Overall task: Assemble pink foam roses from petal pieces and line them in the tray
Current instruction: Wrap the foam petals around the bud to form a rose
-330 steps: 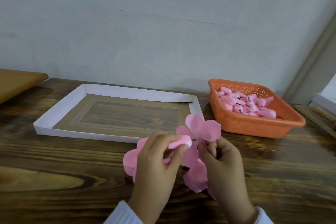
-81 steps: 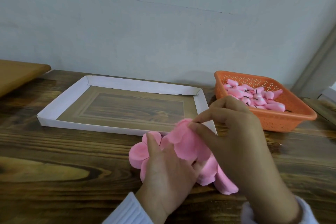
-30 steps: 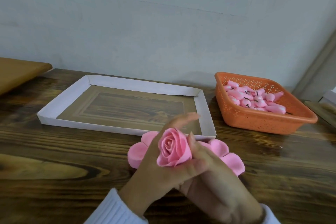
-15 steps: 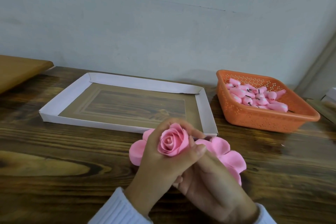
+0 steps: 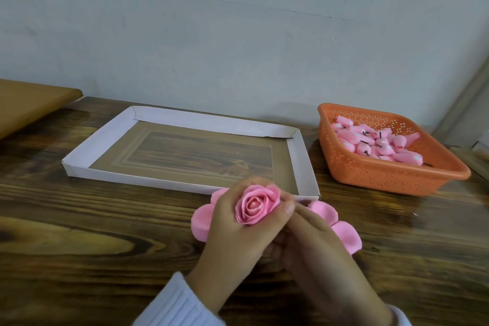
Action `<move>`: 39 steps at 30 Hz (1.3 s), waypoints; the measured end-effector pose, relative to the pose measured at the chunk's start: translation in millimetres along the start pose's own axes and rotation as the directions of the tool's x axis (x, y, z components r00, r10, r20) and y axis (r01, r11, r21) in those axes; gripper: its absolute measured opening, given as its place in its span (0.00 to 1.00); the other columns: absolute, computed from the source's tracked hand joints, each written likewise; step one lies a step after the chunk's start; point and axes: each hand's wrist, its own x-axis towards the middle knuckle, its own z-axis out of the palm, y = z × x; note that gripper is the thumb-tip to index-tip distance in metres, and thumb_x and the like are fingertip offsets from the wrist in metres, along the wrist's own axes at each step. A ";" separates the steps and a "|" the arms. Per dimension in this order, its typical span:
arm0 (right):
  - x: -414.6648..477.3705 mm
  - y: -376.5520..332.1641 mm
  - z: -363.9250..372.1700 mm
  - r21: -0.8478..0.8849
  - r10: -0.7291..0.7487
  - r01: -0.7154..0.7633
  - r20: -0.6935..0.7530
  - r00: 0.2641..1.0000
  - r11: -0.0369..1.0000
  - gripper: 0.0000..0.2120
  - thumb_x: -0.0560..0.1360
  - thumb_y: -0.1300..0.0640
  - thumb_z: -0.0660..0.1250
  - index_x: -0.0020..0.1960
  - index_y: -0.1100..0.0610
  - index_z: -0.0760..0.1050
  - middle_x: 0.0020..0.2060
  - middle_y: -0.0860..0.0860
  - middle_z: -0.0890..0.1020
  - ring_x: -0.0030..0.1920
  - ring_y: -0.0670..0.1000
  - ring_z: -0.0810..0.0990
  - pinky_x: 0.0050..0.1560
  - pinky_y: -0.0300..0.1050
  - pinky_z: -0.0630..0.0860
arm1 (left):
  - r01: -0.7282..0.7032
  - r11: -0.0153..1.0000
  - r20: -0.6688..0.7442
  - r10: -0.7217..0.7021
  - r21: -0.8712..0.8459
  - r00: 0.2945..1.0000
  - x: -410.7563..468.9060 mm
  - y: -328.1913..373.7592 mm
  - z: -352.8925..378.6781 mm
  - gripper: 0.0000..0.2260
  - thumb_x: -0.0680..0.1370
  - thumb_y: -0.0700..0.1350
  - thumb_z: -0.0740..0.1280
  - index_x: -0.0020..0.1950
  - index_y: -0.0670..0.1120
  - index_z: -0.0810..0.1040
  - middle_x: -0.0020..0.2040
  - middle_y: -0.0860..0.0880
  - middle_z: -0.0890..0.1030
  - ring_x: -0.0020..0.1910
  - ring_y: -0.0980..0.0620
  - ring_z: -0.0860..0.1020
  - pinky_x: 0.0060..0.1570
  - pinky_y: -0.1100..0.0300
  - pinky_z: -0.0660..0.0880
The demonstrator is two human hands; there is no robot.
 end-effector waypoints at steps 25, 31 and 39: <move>-4.8 -22.1 -7.7 -0.584 -0.521 0.473 0.098 0.848 0.659 0.14 0.74 0.49 0.57 0.50 0.46 0.81 0.57 0.41 0.80 0.62 0.44 0.76 0.58 0.32 0.70 | -0.105 0.991 0.109 0.096 0.079 0.989 -4.1 -1.0 3.8 0.27 0.68 0.41 0.74 0.63 0.54 0.68 0.50 0.48 0.82 0.51 0.46 0.81 0.51 0.45 0.79; -14.4 -32.5 -15.3 -0.659 -0.587 0.559 0.214 0.781 0.503 0.18 0.80 0.40 0.55 0.51 0.46 0.81 0.61 0.44 0.76 0.70 0.55 0.68 0.62 0.63 0.71 | -0.115 0.992 0.161 0.104 0.057 0.981 -4.5 -0.6 2.8 0.28 0.66 0.42 0.74 0.62 0.59 0.69 0.47 0.46 0.82 0.47 0.46 0.82 0.47 0.45 0.80; -17.8 -46.7 -19.0 -0.824 -0.608 0.531 0.322 0.726 0.198 0.19 0.82 0.42 0.49 0.53 0.44 0.78 0.64 0.46 0.73 0.68 0.52 0.70 0.63 0.46 0.68 | -0.098 0.994 0.201 0.086 0.053 0.976 -4.1 3.8 4.3 0.19 0.68 0.36 0.74 0.54 0.52 0.75 0.45 0.43 0.83 0.46 0.44 0.82 0.46 0.43 0.80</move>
